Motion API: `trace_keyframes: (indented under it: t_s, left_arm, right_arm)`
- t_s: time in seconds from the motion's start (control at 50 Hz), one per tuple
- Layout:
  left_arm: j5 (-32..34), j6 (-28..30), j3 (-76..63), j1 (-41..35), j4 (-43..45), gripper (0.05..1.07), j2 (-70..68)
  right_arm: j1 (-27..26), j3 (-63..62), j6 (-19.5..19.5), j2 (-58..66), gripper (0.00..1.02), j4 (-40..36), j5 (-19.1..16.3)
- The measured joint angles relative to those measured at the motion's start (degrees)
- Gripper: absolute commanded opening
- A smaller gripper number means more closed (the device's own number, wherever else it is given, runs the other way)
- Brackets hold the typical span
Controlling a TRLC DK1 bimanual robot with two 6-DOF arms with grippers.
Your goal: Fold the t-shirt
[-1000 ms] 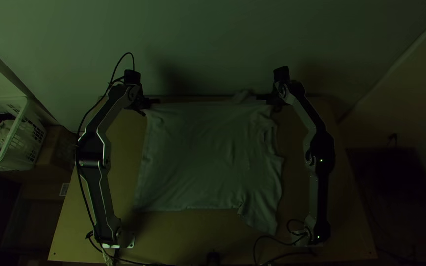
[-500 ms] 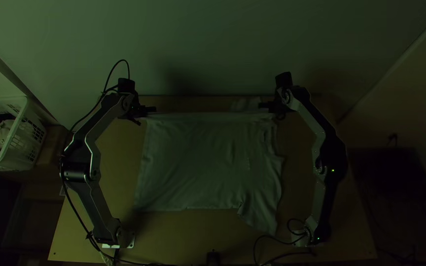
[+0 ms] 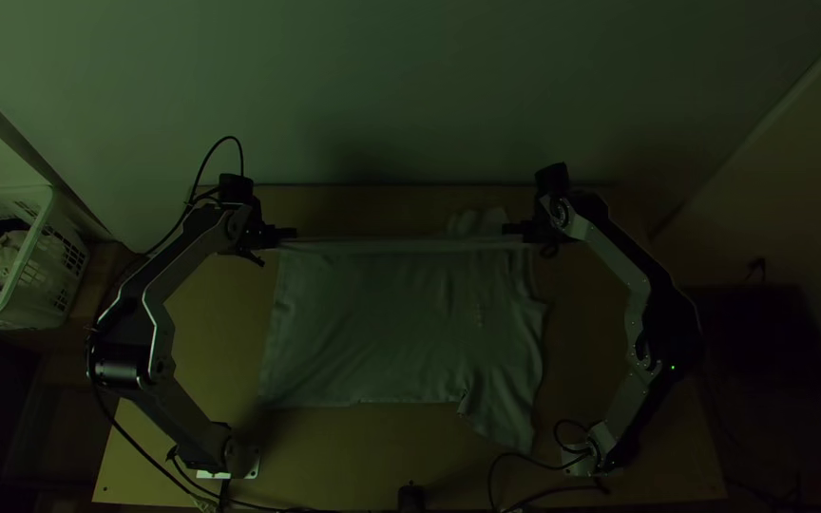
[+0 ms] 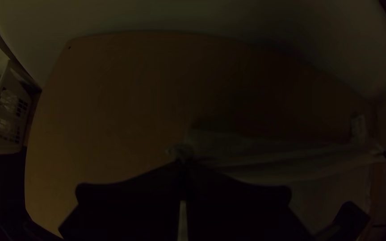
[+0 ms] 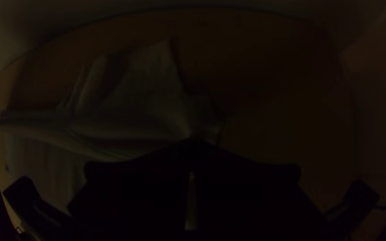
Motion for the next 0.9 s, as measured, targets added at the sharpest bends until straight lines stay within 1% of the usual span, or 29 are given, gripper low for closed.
trace_keyframes:
  t_s: [0.24, 0.3, 0.32, 0.34, 0.36, 0.38, 0.42, 0.44, 0.46, 0.48, 0.5, 0.52, 0.7, 0.9]
  left_arm:
    - [0.2, 0.0, -8.5, 0.1, 1.9, 0.08, -5.0]
    - [0.3, 0.0, -10.4, 0.2, 2.6, 0.08, -6.1]
    - [0.4, 0.0, -11.0, 0.2, 2.8, 0.09, -6.4]
    - [0.4, 0.0, -11.7, 0.2, 3.1, 0.12, -6.8]
    - [0.4, 0.0, -12.3, 0.2, 3.5, 0.2, -7.1]
    - [0.4, 0.0, -12.9, 0.2, 3.7, 0.32, -7.4]
    - [0.4, 0.0, -14.0, 0.2, 4.0, 0.57, -7.9]
    - [0.4, 0.0, -14.6, 0.2, 4.1, 0.68, -8.2]
    - [0.4, 0.0, -15.0, 0.2, 4.1, 0.77, -8.3]
    - [0.4, 0.0, -15.6, 0.2, 4.1, 0.87, -8.6]
    - [0.4, 0.0, -16.0, 0.2, 4.0, 0.96, -8.9]
    - [0.4, 0.0, -16.5, 0.2, 4.0, 1.03, -9.0]
    - [0.6, 0.3, -16.9, 0.7, 1.9, 1.03, -9.7]
    - [5.2, 1.7, -18.2, 2.8, 1.5, 1.03, -15.9]
  right_arm:
    - [0.3, -10.3, 0.0, -7.5, 0.03, 2.4, 0.0]
    - [0.3, -12.7, 0.0, -9.0, 0.04, 3.2, 0.0]
    - [0.3, -13.5, 0.0, -9.5, 0.07, 3.5, 0.0]
    - [0.4, -14.1, 0.0, -9.8, 0.12, 3.6, 0.0]
    - [0.4, -14.7, 0.0, -10.1, 0.21, 3.7, 0.0]
    - [0.3, -15.3, 0.0, -10.4, 0.32, 3.8, 0.0]
    - [0.4, -16.5, 0.1, -10.8, 0.6, 3.8, 0.2]
    - [0.4, -17.1, 0.1, -11.0, 0.74, 3.9, 0.4]
    - [0.4, -17.8, 0.2, -11.3, 0.86, 3.9, 0.7]
    - [0.3, -18.4, 0.3, -11.5, 0.93, 3.9, 0.9]
    - [0.3, -19.1, 0.3, -11.9, 0.96, 3.9, 1.0]
    - [0.3, -19.9, 0.5, -12.4, 0.97, 3.9, 1.2]
    - [0.6, -25.0, 1.7, -18.8, 0.98, 3.9, 1.5]
    - [1.1, -29.7, 2.0, -30.9, 0.98, 3.7, 1.5]
